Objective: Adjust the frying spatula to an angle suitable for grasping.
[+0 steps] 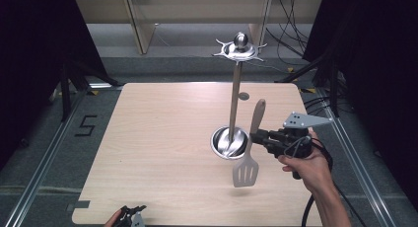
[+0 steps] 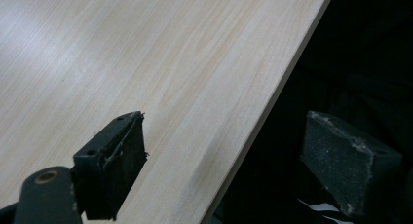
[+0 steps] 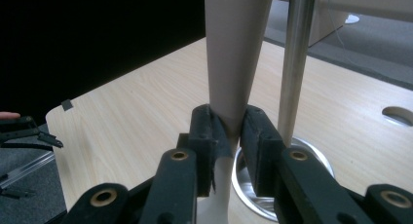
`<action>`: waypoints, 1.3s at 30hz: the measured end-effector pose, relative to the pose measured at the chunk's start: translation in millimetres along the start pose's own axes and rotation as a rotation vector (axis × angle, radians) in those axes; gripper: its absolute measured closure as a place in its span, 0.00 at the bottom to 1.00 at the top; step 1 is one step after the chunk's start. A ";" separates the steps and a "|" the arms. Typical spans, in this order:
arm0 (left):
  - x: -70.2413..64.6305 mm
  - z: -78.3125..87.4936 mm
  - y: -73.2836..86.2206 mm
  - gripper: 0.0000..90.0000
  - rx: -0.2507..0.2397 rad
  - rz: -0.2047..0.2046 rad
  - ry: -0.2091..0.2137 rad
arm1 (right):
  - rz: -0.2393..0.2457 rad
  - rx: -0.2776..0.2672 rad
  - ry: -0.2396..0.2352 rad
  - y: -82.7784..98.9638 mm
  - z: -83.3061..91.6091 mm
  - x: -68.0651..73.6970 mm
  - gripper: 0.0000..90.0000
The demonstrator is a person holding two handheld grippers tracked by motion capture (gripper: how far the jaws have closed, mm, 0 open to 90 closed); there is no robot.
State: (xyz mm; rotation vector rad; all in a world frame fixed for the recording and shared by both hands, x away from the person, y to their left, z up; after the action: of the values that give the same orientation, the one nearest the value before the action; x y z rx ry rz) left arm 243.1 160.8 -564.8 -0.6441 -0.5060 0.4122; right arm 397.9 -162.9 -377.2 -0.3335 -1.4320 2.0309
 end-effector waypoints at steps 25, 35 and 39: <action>0.6 2.7 -0.8 0.17 -0.002 -0.001 0.000 | 0.105 -0.008 -0.003 -57.6 -22.7 25.3 0.85; 0.7 2.5 -0.7 0.17 -0.002 -0.004 -0.004 | 0.114 -0.008 0.000 -65.0 -28.3 29.0 0.85; 0.3 2.4 -0.7 0.17 -0.001 -0.004 -0.004 | 0.117 -0.015 -0.006 -73.6 -30.6 32.3 0.85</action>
State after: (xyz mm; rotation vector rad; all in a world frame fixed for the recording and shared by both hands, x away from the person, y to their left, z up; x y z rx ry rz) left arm 242.1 161.6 -562.6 -0.6435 -0.5113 0.4090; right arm 414.5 -103.9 -316.8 -0.4268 -1.4629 2.1162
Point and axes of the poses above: each handheld gripper's, and its own axes: z roughly backward along the jaws, y roughly out of its underside, x roughly to its left, the point moved 9 cm from there along -z, roughly forward along the jaws, and after that the axes turned 3 degrees about -x, right-handed, at the moved point
